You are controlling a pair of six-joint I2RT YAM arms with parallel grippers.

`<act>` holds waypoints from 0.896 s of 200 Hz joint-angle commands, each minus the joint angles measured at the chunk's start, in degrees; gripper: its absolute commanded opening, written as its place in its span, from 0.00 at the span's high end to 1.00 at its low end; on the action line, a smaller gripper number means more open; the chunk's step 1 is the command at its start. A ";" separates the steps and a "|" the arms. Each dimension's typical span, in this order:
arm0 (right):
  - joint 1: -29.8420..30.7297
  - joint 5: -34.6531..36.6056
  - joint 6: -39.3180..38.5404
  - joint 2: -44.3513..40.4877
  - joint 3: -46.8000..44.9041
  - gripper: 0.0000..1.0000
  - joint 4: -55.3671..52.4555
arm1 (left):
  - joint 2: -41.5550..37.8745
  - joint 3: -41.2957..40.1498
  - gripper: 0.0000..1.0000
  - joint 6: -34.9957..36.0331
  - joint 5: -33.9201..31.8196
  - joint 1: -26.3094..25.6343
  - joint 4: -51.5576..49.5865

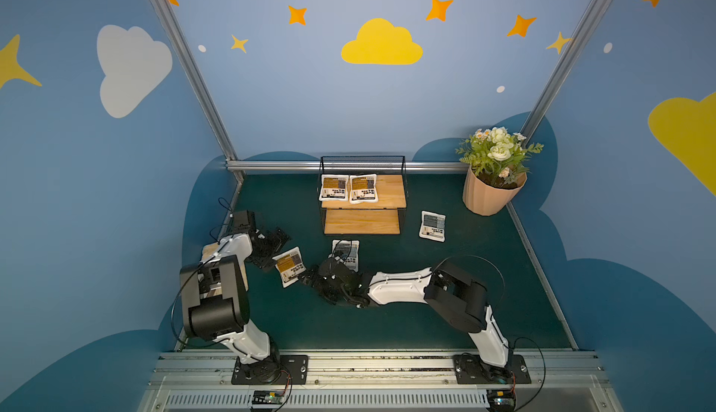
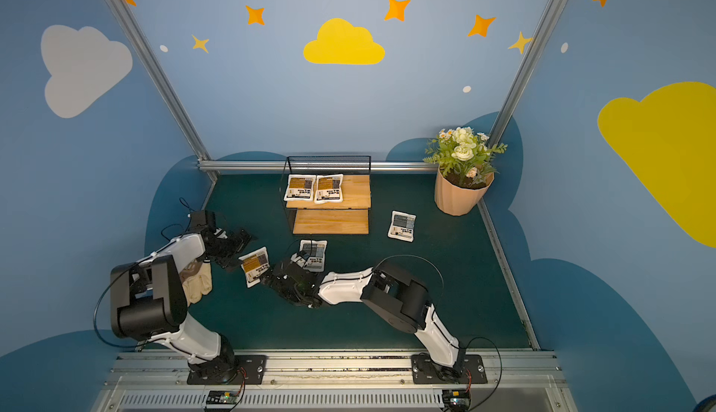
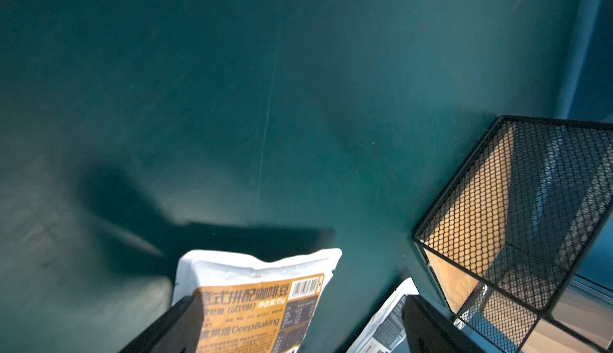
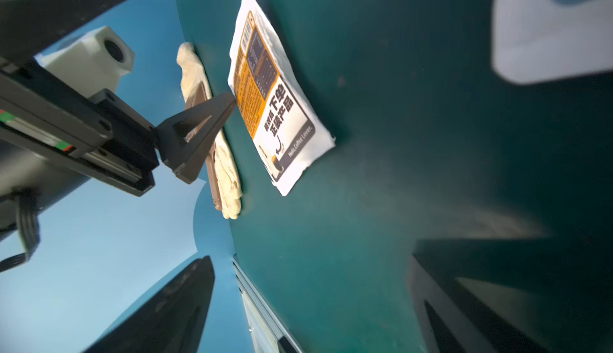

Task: Place the bagged coffee beans on the shelf by color
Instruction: Pick up the bagged coffee beans at the center of the board.

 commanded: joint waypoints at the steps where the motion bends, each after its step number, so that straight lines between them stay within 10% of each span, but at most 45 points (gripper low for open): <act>1: 0.44 0.48 2.23 2.93 2.54 0.04 -1.01 | 1.70 1.05 0.01 -0.57 -0.62 0.62 0.27; 179: 0.85 4.22 6.96 17.10 15.90 0.20 -6.28 | 3.89 0.76 0.01 -0.25 -1.82 0.82 -0.44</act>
